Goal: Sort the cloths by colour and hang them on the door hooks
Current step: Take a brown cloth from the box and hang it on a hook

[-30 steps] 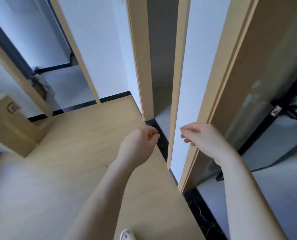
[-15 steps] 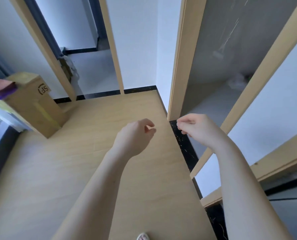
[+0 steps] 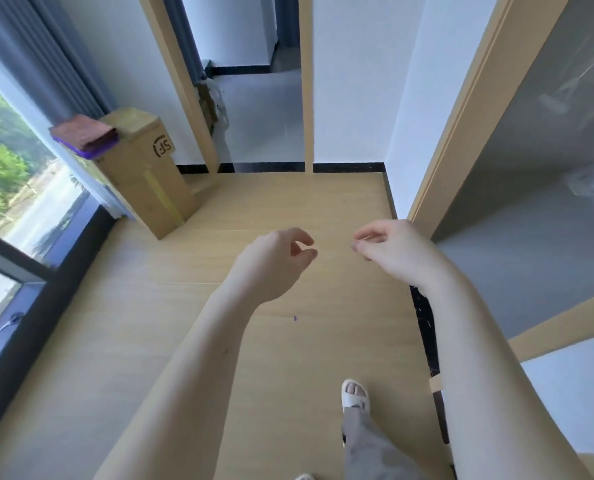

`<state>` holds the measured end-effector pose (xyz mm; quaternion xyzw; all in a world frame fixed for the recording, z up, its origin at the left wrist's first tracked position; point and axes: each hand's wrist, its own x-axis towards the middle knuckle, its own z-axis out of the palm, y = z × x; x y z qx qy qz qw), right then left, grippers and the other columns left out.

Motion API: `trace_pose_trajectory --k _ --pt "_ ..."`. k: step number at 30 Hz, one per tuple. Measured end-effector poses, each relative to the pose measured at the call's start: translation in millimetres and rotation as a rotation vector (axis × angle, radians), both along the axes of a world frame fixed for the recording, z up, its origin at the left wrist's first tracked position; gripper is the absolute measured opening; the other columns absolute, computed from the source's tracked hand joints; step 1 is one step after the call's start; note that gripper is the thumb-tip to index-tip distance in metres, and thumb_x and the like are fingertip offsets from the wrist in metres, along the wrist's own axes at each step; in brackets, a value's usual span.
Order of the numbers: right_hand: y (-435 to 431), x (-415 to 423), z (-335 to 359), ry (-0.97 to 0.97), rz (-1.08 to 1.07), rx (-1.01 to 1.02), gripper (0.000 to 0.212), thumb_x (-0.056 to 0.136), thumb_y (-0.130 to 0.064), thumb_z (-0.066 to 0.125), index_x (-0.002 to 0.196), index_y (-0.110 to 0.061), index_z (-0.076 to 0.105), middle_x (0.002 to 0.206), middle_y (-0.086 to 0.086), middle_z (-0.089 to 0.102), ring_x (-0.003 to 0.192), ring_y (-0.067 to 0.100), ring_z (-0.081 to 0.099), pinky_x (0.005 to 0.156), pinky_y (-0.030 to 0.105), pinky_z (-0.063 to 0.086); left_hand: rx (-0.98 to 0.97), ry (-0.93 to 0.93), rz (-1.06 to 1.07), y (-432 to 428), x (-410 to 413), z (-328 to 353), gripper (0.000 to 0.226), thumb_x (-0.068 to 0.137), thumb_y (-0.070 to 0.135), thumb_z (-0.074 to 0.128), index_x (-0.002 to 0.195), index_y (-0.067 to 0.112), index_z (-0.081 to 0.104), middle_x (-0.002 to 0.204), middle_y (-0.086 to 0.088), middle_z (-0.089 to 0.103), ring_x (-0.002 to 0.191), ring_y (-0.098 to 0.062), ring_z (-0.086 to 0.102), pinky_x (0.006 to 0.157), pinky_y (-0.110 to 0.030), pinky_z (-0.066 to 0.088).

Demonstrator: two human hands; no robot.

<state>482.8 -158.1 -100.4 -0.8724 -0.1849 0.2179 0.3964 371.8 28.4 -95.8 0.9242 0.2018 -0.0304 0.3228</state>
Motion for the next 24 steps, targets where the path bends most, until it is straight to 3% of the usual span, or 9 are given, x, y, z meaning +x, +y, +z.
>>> trace_pose_trajectory --k 7,13,24 --pt "54.0 90.6 -0.3 -0.019 0.157 -0.035 0.016 0.095 -0.040 0.066 0.109 -0.032 0.070 0.104 -0.018 0.065 0.091 0.008 0.064 0.068 0.023 0.050 0.037 0.012 0.126 31.6 65.7 2.2 0.026 0.102 0.044 0.054 0.125 0.033 0.063 0.102 0.014 0.065 0.090 -0.016 0.062 0.080 -0.035 0.053" --pt "91.4 161.3 7.4 -0.059 0.249 -0.020 0.021 0.095 -0.041 0.066 0.114 -0.032 0.070 0.109 -0.015 0.066 0.092 0.008 0.064 0.067 0.023 0.048 0.073 0.022 0.214 49.0 123.7 14.1 0.028 0.102 0.044 0.054 0.126 0.033 0.063 0.102 0.014 0.065 0.093 -0.016 0.062 0.085 -0.036 0.054" --pt "167.9 209.4 -0.8 -0.022 0.430 -0.037 0.025 0.096 -0.038 0.068 0.119 -0.029 0.069 0.112 -0.011 0.067 0.095 0.006 0.062 0.067 0.020 0.045 0.073 0.055 0.363 106.7 157.1 5.5 0.026 0.101 0.047 0.054 0.123 0.036 0.063 0.100 0.016 0.063 0.094 -0.017 0.063 0.088 -0.039 0.055"
